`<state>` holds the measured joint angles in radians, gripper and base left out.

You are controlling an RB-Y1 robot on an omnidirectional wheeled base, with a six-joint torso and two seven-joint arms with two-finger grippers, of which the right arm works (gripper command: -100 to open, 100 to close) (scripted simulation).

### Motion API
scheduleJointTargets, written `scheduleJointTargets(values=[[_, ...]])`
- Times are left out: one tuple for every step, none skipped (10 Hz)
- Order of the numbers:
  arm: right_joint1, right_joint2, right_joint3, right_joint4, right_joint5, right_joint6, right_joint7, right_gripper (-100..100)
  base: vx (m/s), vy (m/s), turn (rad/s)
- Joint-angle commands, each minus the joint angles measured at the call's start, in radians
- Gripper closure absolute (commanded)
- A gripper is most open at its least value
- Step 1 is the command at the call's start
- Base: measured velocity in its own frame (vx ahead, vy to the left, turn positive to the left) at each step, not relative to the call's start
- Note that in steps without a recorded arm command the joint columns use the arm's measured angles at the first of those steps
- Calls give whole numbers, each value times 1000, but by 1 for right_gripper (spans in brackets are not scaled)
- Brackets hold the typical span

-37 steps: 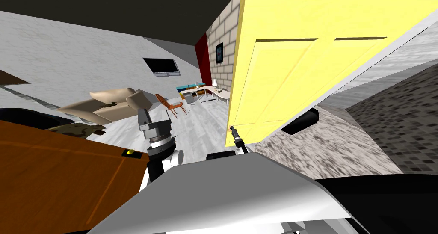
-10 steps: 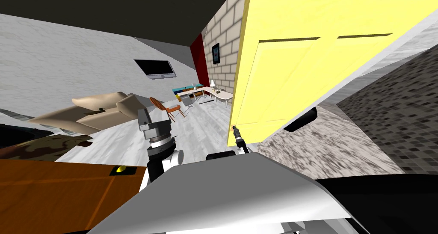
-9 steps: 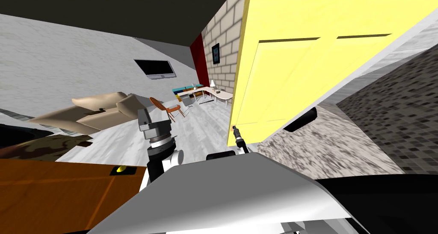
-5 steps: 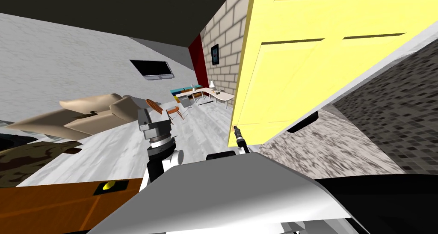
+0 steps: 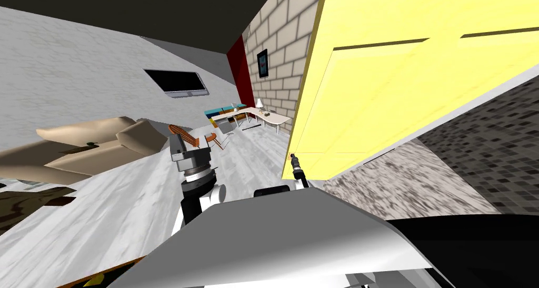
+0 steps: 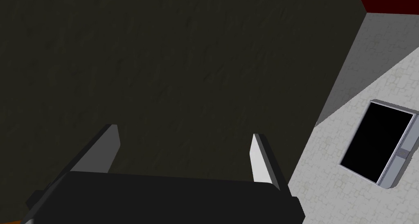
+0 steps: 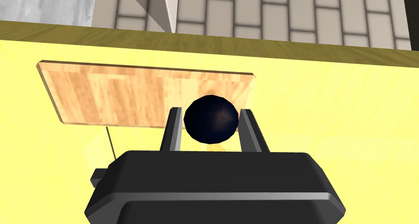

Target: Push the door open

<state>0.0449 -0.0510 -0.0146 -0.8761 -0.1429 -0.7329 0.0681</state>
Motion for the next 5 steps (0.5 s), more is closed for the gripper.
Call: scheduleJointTargets(values=[[-16, 7, -29, 20, -13, -9, 8, 100, 184, 73, -86], [-18, 10, -36, 21, -16, -8, 10, 100, 191, 66, -58], [-8, 10, -27, 13, -12, 0, 9, 100, 87, 27, -21], [-10, 3, -41, 13, -20, -2, 13, 100, 124, 19, -25], [-10, 0, -50, 14, -24, -3, 16, 100, 219, 38, -50]])
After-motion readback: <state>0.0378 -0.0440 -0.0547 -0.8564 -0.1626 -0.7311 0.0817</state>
